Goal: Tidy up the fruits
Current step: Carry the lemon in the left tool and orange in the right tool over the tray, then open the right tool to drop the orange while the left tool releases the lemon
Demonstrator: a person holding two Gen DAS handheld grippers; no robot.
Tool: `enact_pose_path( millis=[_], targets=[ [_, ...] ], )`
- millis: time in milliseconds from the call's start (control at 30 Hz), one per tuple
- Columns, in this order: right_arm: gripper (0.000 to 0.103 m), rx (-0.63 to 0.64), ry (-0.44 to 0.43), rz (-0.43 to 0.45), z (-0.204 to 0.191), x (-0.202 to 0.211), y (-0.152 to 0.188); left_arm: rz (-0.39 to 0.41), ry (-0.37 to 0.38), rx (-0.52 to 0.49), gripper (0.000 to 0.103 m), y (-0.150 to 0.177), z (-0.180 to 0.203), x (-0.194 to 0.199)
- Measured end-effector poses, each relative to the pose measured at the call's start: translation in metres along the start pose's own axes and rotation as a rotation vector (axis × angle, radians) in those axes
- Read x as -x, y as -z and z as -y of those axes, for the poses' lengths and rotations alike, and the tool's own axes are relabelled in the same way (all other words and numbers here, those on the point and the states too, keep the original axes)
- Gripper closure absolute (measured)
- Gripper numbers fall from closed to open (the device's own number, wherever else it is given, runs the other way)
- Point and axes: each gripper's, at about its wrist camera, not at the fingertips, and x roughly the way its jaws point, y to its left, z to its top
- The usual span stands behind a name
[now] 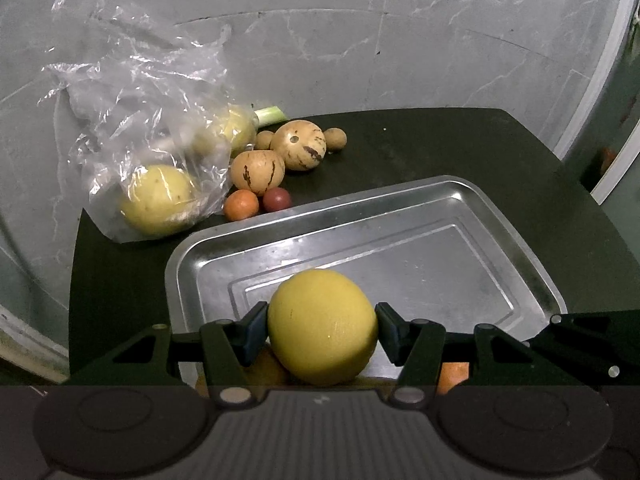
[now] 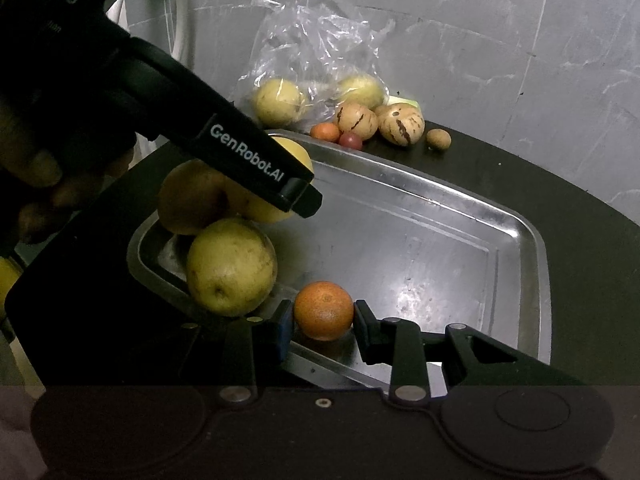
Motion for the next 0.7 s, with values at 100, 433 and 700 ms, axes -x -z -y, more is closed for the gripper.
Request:
enact_pose_path(
  millis=[100, 433, 700],
  targets=[
    [0.069, 0.002, 0.000, 0.000, 0.0000, -0.0005, -0.0009, -0.003, 0.004, 0.005, 0.042, 0.0002, -0.0009, -0.0013],
    [0.069, 0.012, 0.002, -0.002, -0.0033, -0.0006, -0.0025, -0.004, 0.008, -0.008, 0.042, 0.0003, -0.0002, -0.0031],
    [0.060, 0.004, 0.017, 0.005, -0.0066, 0.0020, -0.0019, 0.005, 0.044, 0.008, 0.035, -0.0007, -0.0005, 0.0025]
  ],
)
